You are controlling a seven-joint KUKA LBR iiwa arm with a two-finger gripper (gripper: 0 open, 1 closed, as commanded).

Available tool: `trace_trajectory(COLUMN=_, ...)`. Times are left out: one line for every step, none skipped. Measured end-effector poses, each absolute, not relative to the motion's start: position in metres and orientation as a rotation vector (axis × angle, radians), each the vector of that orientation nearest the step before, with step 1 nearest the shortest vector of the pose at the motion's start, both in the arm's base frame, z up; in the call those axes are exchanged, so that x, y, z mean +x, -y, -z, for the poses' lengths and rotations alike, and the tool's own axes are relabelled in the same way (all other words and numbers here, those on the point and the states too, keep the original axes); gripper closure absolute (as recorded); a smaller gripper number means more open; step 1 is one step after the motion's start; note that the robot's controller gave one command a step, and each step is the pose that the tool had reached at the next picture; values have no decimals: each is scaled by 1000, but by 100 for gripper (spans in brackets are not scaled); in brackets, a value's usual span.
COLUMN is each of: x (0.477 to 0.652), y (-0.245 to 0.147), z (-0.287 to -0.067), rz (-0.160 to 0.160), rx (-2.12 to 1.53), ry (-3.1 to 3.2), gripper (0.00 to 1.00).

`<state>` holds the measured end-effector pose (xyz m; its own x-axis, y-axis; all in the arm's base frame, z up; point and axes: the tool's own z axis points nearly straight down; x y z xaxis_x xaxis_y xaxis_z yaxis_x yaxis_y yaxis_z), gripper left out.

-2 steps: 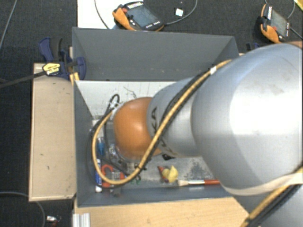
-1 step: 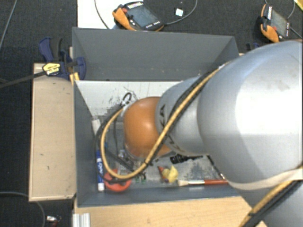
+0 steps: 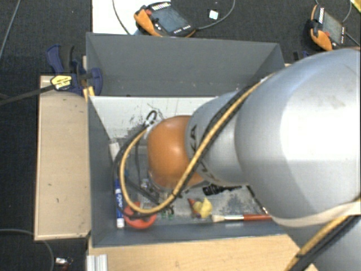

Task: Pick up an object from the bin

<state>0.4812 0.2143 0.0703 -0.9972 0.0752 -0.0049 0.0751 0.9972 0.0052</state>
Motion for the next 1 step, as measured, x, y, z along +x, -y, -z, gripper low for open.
trace_trajectory(x=478, y=-213, z=-94, rz=-1, rx=121, ry=-3145, gripper=100)
